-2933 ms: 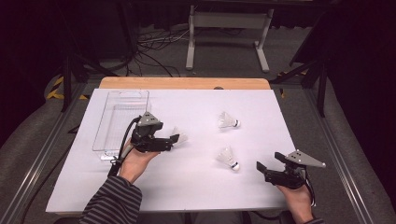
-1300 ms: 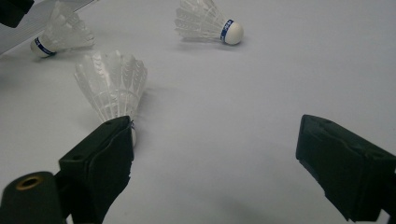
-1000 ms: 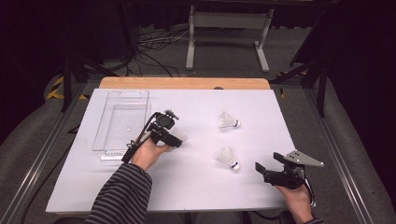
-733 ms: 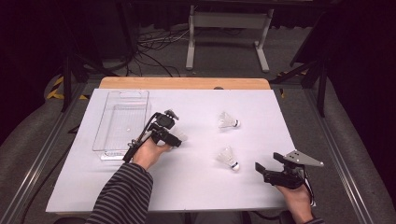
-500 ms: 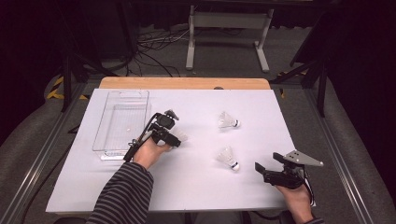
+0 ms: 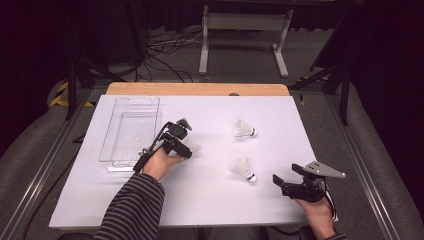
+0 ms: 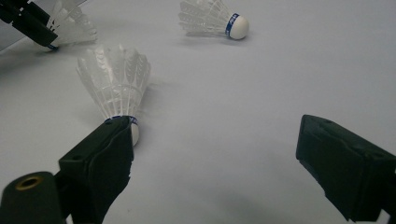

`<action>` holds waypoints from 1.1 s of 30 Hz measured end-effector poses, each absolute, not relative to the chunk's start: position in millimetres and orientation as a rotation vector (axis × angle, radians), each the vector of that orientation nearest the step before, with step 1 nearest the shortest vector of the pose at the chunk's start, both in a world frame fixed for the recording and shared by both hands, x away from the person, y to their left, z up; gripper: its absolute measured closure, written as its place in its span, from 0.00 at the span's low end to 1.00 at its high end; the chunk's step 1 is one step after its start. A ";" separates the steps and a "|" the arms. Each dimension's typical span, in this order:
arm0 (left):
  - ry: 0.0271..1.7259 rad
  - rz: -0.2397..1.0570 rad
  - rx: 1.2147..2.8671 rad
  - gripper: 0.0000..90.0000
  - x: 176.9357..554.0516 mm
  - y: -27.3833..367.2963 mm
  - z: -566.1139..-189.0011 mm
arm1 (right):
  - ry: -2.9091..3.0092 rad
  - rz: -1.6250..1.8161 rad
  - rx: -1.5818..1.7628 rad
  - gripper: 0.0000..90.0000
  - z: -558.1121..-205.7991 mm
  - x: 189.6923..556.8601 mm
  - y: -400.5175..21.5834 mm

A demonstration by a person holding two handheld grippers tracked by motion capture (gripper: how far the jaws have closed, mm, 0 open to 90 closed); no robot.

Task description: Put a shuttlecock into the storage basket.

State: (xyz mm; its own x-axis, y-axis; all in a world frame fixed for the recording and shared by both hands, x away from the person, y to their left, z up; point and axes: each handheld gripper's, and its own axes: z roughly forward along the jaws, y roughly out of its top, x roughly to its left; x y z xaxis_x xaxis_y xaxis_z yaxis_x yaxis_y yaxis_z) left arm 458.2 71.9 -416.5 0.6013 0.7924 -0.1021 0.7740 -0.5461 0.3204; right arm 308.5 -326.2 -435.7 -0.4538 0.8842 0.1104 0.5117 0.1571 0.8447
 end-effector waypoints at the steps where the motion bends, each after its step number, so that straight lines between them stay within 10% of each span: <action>1: 1.270 0.076 2.500 0.49 458.2 71.4 -417.2 | 2.029 1.222 1.327 0.13 -435.7 308.4 -326.2; 33: 1.245 0.078 2.542 0.72 457.2 70.3 -421.3 | 2.029 1.224 1.324 0.13 -435.7 308.3 -326.2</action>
State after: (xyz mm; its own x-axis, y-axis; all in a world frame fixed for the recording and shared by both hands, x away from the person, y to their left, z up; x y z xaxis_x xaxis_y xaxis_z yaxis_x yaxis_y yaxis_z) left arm 457.2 70.3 -421.3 0.6210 0.7791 -0.0857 0.7622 -0.5748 0.2977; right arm 308.3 -326.2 -435.7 -0.4557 0.8832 0.1108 0.5100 0.1571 0.8457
